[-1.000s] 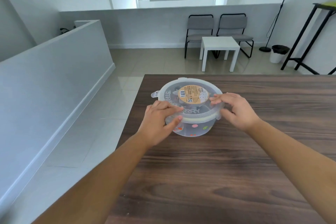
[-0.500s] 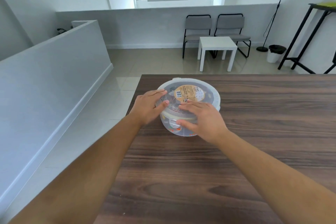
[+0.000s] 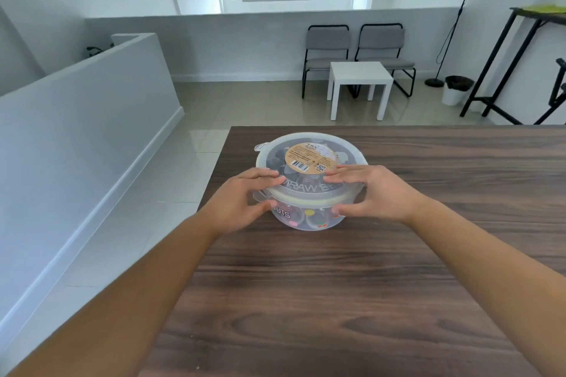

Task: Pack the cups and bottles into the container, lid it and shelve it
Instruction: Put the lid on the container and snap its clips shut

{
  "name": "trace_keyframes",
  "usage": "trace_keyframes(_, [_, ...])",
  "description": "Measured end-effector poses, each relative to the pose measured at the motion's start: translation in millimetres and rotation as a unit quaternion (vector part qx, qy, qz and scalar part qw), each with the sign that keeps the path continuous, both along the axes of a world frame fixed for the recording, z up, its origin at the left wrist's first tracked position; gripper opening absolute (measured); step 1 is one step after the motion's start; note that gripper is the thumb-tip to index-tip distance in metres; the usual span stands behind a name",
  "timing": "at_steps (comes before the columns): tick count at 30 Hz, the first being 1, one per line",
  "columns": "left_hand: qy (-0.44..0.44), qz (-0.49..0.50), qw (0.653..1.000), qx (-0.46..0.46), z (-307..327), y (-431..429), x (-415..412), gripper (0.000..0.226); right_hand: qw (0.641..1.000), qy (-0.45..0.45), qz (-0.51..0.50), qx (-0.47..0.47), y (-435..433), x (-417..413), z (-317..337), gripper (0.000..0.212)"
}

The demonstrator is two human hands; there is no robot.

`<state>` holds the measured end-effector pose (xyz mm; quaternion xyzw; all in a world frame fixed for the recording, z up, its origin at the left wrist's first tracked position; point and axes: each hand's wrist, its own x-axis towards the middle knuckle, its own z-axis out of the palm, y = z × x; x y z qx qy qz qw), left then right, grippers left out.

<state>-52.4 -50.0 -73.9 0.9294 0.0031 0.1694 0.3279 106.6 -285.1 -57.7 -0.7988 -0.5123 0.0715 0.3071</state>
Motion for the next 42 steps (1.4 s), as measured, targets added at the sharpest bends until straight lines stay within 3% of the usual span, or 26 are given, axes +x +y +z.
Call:
trace_keyframes(8, [0.090, -0.042, 0.992, -0.071, 9, 13, 2, 0.039, 0.991, 0.121, 0.028, 0.047, 3, 0, -9, 0.058])
trace_keyframes(13, [0.126, -0.054, 0.987, -0.082, 16, 20, 8, 0.045, 0.996, 0.051, 0.032, 0.065, 2, 0, -15, 0.060])
trace_keyframes(18, [0.060, -0.028, 0.996, -0.058, 9, 14, 6, 0.043, 0.994, -0.043, 0.016, 0.096, 3, -3, -23, 0.057])
trace_keyframes(27, [-0.070, -0.005, 0.997, -0.028, -9, 4, 5, 0.038, 0.992, -0.004, -0.029, 0.127, 5, -12, -24, 0.056])
trace_keyframes(38, [-0.112, 0.038, 0.992, 0.032, -14, -24, -4, 0.037, 0.996, 0.036, -0.013, 0.083, -2, 5, -15, 0.050])
trace_keyframes(42, [-0.089, 0.015, 0.995, 0.043, -7, -25, -3, 0.032, 0.998, 0.037, -0.008, 0.045, -8, 12, -6, 0.049])
